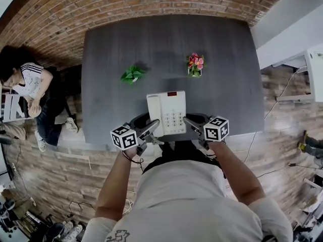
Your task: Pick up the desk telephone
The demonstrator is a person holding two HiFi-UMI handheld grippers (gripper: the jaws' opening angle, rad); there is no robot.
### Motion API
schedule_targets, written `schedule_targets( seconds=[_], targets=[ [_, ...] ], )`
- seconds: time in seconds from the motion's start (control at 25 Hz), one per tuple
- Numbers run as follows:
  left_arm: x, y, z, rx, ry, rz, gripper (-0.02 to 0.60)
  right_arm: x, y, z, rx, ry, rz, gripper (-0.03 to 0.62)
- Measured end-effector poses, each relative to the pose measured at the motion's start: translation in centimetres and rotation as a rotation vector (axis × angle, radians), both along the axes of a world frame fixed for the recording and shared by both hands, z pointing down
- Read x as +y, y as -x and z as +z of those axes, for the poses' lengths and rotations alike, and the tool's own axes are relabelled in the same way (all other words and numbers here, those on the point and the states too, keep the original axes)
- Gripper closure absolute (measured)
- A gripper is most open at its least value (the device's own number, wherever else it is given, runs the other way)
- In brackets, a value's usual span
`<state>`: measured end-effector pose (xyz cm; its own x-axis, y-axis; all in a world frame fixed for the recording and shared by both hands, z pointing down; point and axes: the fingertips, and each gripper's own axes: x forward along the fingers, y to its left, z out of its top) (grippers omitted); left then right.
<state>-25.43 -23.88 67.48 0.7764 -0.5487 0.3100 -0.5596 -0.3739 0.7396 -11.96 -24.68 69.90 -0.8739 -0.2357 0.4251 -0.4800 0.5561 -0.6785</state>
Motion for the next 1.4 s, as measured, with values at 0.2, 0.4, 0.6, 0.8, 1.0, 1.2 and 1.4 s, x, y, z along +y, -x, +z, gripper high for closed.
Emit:
schedule_targets(
  seconds=[0.2, 0.4, 0.6, 0.8, 1.0, 1.2, 1.4],
  targets=[
    [-0.1, 0.8, -4.8, 0.004, -0.085, -0.019, 0.287, -0.3, 0.7, -4.7, -0.015, -0.083, 0.013, 0.522],
    [0.8, 1.2, -8.8, -0.012, -0.16, -0.012, 0.287, 0.6, 1.1, -8.4, -0.025, -0.144, 0.027, 0.522],
    [1.7, 1.5, -11.4, -0.012, -0.212, -0.012, 0.287, 1.5, 1.3, -11.0, -0.03, -0.193, 0.046, 0.52],
    [3.3, 1.6, -12.6, -0.003, -0.237, -0.005, 0.287, 3.2, 1.5, -12.4, -0.032, -0.211, 0.062, 0.52],
    [3.5, 1.8, -13.3, 0.008, -0.246, -0.018, 0.287, 3.4, 1.6, -13.0, -0.03, -0.216, 0.06, 0.52],
    [3.7, 1.4, -14.1, 0.017, -0.256, -0.039, 0.287, 3.4, 1.2, -13.9, -0.029, -0.224, 0.047, 0.52],
    [4.5, -0.4, -14.3, 0.01, -0.249, -0.066, 0.287, 3.9, -0.5, -14.2, -0.031, -0.224, 0.023, 0.52]
  ],
)
